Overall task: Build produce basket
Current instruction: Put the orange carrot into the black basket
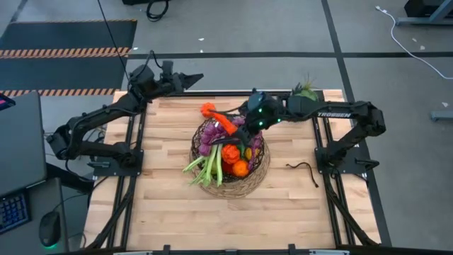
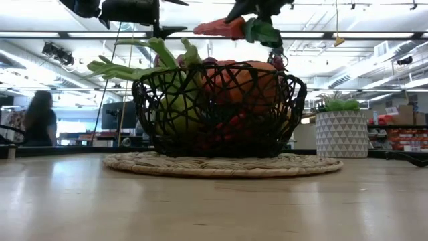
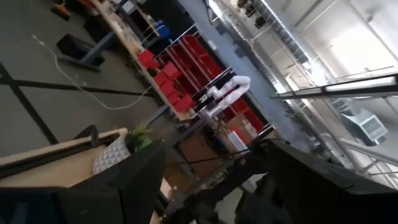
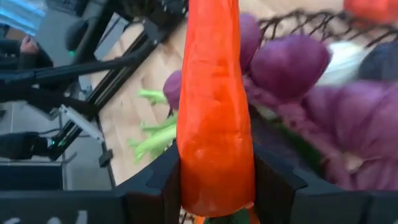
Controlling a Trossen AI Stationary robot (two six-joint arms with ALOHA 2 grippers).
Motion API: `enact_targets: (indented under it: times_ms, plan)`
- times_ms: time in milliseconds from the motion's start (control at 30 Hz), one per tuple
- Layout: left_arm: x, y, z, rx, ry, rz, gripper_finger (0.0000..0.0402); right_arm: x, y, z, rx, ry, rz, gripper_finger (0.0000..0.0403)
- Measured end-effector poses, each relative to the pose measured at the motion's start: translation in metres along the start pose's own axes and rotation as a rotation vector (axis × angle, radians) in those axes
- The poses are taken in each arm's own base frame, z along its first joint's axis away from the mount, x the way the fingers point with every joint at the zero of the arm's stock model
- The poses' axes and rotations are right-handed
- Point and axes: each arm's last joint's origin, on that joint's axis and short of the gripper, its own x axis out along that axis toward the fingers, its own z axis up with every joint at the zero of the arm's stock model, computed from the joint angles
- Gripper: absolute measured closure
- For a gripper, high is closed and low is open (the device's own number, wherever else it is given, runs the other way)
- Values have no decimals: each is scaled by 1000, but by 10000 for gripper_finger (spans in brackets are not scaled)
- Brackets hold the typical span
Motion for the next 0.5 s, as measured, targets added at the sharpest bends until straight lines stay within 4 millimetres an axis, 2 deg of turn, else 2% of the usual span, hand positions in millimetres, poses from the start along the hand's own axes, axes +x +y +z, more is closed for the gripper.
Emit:
enact_targets:
  times_ms: [267,500]
  plan:
    - [-1,-16,24,103,-54,-46,115,8,18,-16,-38,48,49,245]
    - [-2,-21,35,162,-82,-37,115,39,23,-22,-48,88,78,245]
